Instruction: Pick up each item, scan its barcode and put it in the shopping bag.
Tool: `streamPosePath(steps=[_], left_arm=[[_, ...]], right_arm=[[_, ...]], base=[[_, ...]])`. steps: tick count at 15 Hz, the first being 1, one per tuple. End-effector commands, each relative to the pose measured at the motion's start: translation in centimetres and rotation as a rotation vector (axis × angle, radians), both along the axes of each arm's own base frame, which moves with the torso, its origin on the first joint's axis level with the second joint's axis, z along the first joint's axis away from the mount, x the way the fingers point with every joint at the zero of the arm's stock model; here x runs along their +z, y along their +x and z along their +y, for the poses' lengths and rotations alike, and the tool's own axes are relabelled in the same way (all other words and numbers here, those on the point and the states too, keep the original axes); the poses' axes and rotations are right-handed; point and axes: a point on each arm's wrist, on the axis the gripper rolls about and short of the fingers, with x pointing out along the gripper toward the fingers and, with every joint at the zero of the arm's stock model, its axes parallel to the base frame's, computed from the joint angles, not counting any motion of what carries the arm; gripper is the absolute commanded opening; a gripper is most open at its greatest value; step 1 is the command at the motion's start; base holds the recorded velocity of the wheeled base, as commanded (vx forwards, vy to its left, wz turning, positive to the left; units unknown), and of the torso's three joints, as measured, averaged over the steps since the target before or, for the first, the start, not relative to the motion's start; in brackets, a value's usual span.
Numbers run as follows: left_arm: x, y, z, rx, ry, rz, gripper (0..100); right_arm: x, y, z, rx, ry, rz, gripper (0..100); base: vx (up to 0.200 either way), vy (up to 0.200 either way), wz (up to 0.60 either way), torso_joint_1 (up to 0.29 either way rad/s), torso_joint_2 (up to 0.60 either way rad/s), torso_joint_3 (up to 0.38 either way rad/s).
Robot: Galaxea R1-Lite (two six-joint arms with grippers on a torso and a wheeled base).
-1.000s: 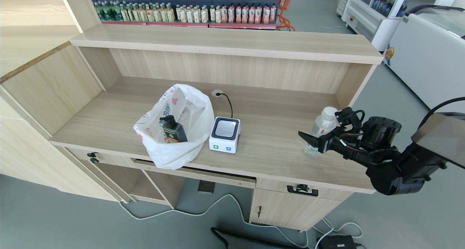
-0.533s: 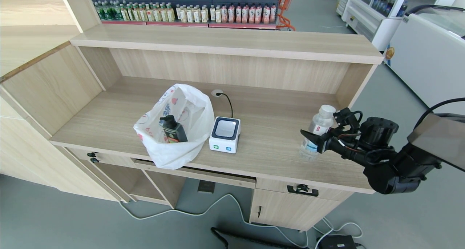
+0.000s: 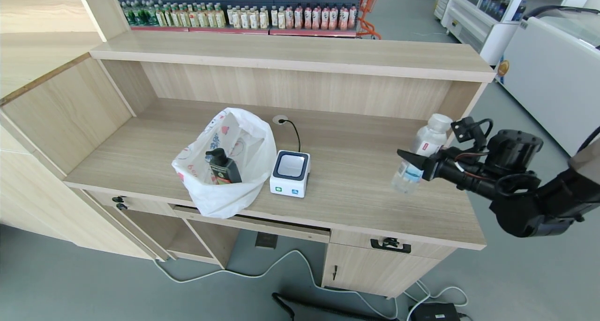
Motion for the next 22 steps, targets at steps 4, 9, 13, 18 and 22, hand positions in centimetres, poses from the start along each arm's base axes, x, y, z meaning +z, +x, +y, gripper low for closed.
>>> streamPosePath(steps=[4,9,13,18,22], left_arm=[[0.0,0.0,0.0,0.000,0.000,0.000,100],[0.0,0.0,0.0,0.000,0.000,0.000,100],[0.0,0.0,0.0,0.000,0.000,0.000,100],[0.0,0.0,0.0,0.000,0.000,0.000,100],[0.0,0.0,0.0,0.000,0.000,0.000,100]], right_arm=[[13.3,-11.3,-0.2,0.385,0.262,0.152,0],[15.2,-17.0,1.9,0.703,0.264,0.238,0],[16.9,-19.6,4.5,0.862,0.269,0.242,0],[18.5,-23.0,5.6,1.001,0.302,0.296,0],[19.2,-24.6,5.1,1.064,0.288,0.308,0]], base=[[0.000,0.000,0.00,0.000,0.00,0.000],[0.000,0.000,0.00,0.000,0.00,0.000],[0.000,0.000,0.00,0.000,0.00,0.000],[0.000,0.000,0.00,0.000,0.00,0.000],[0.000,0.000,0.00,0.000,0.00,0.000]])
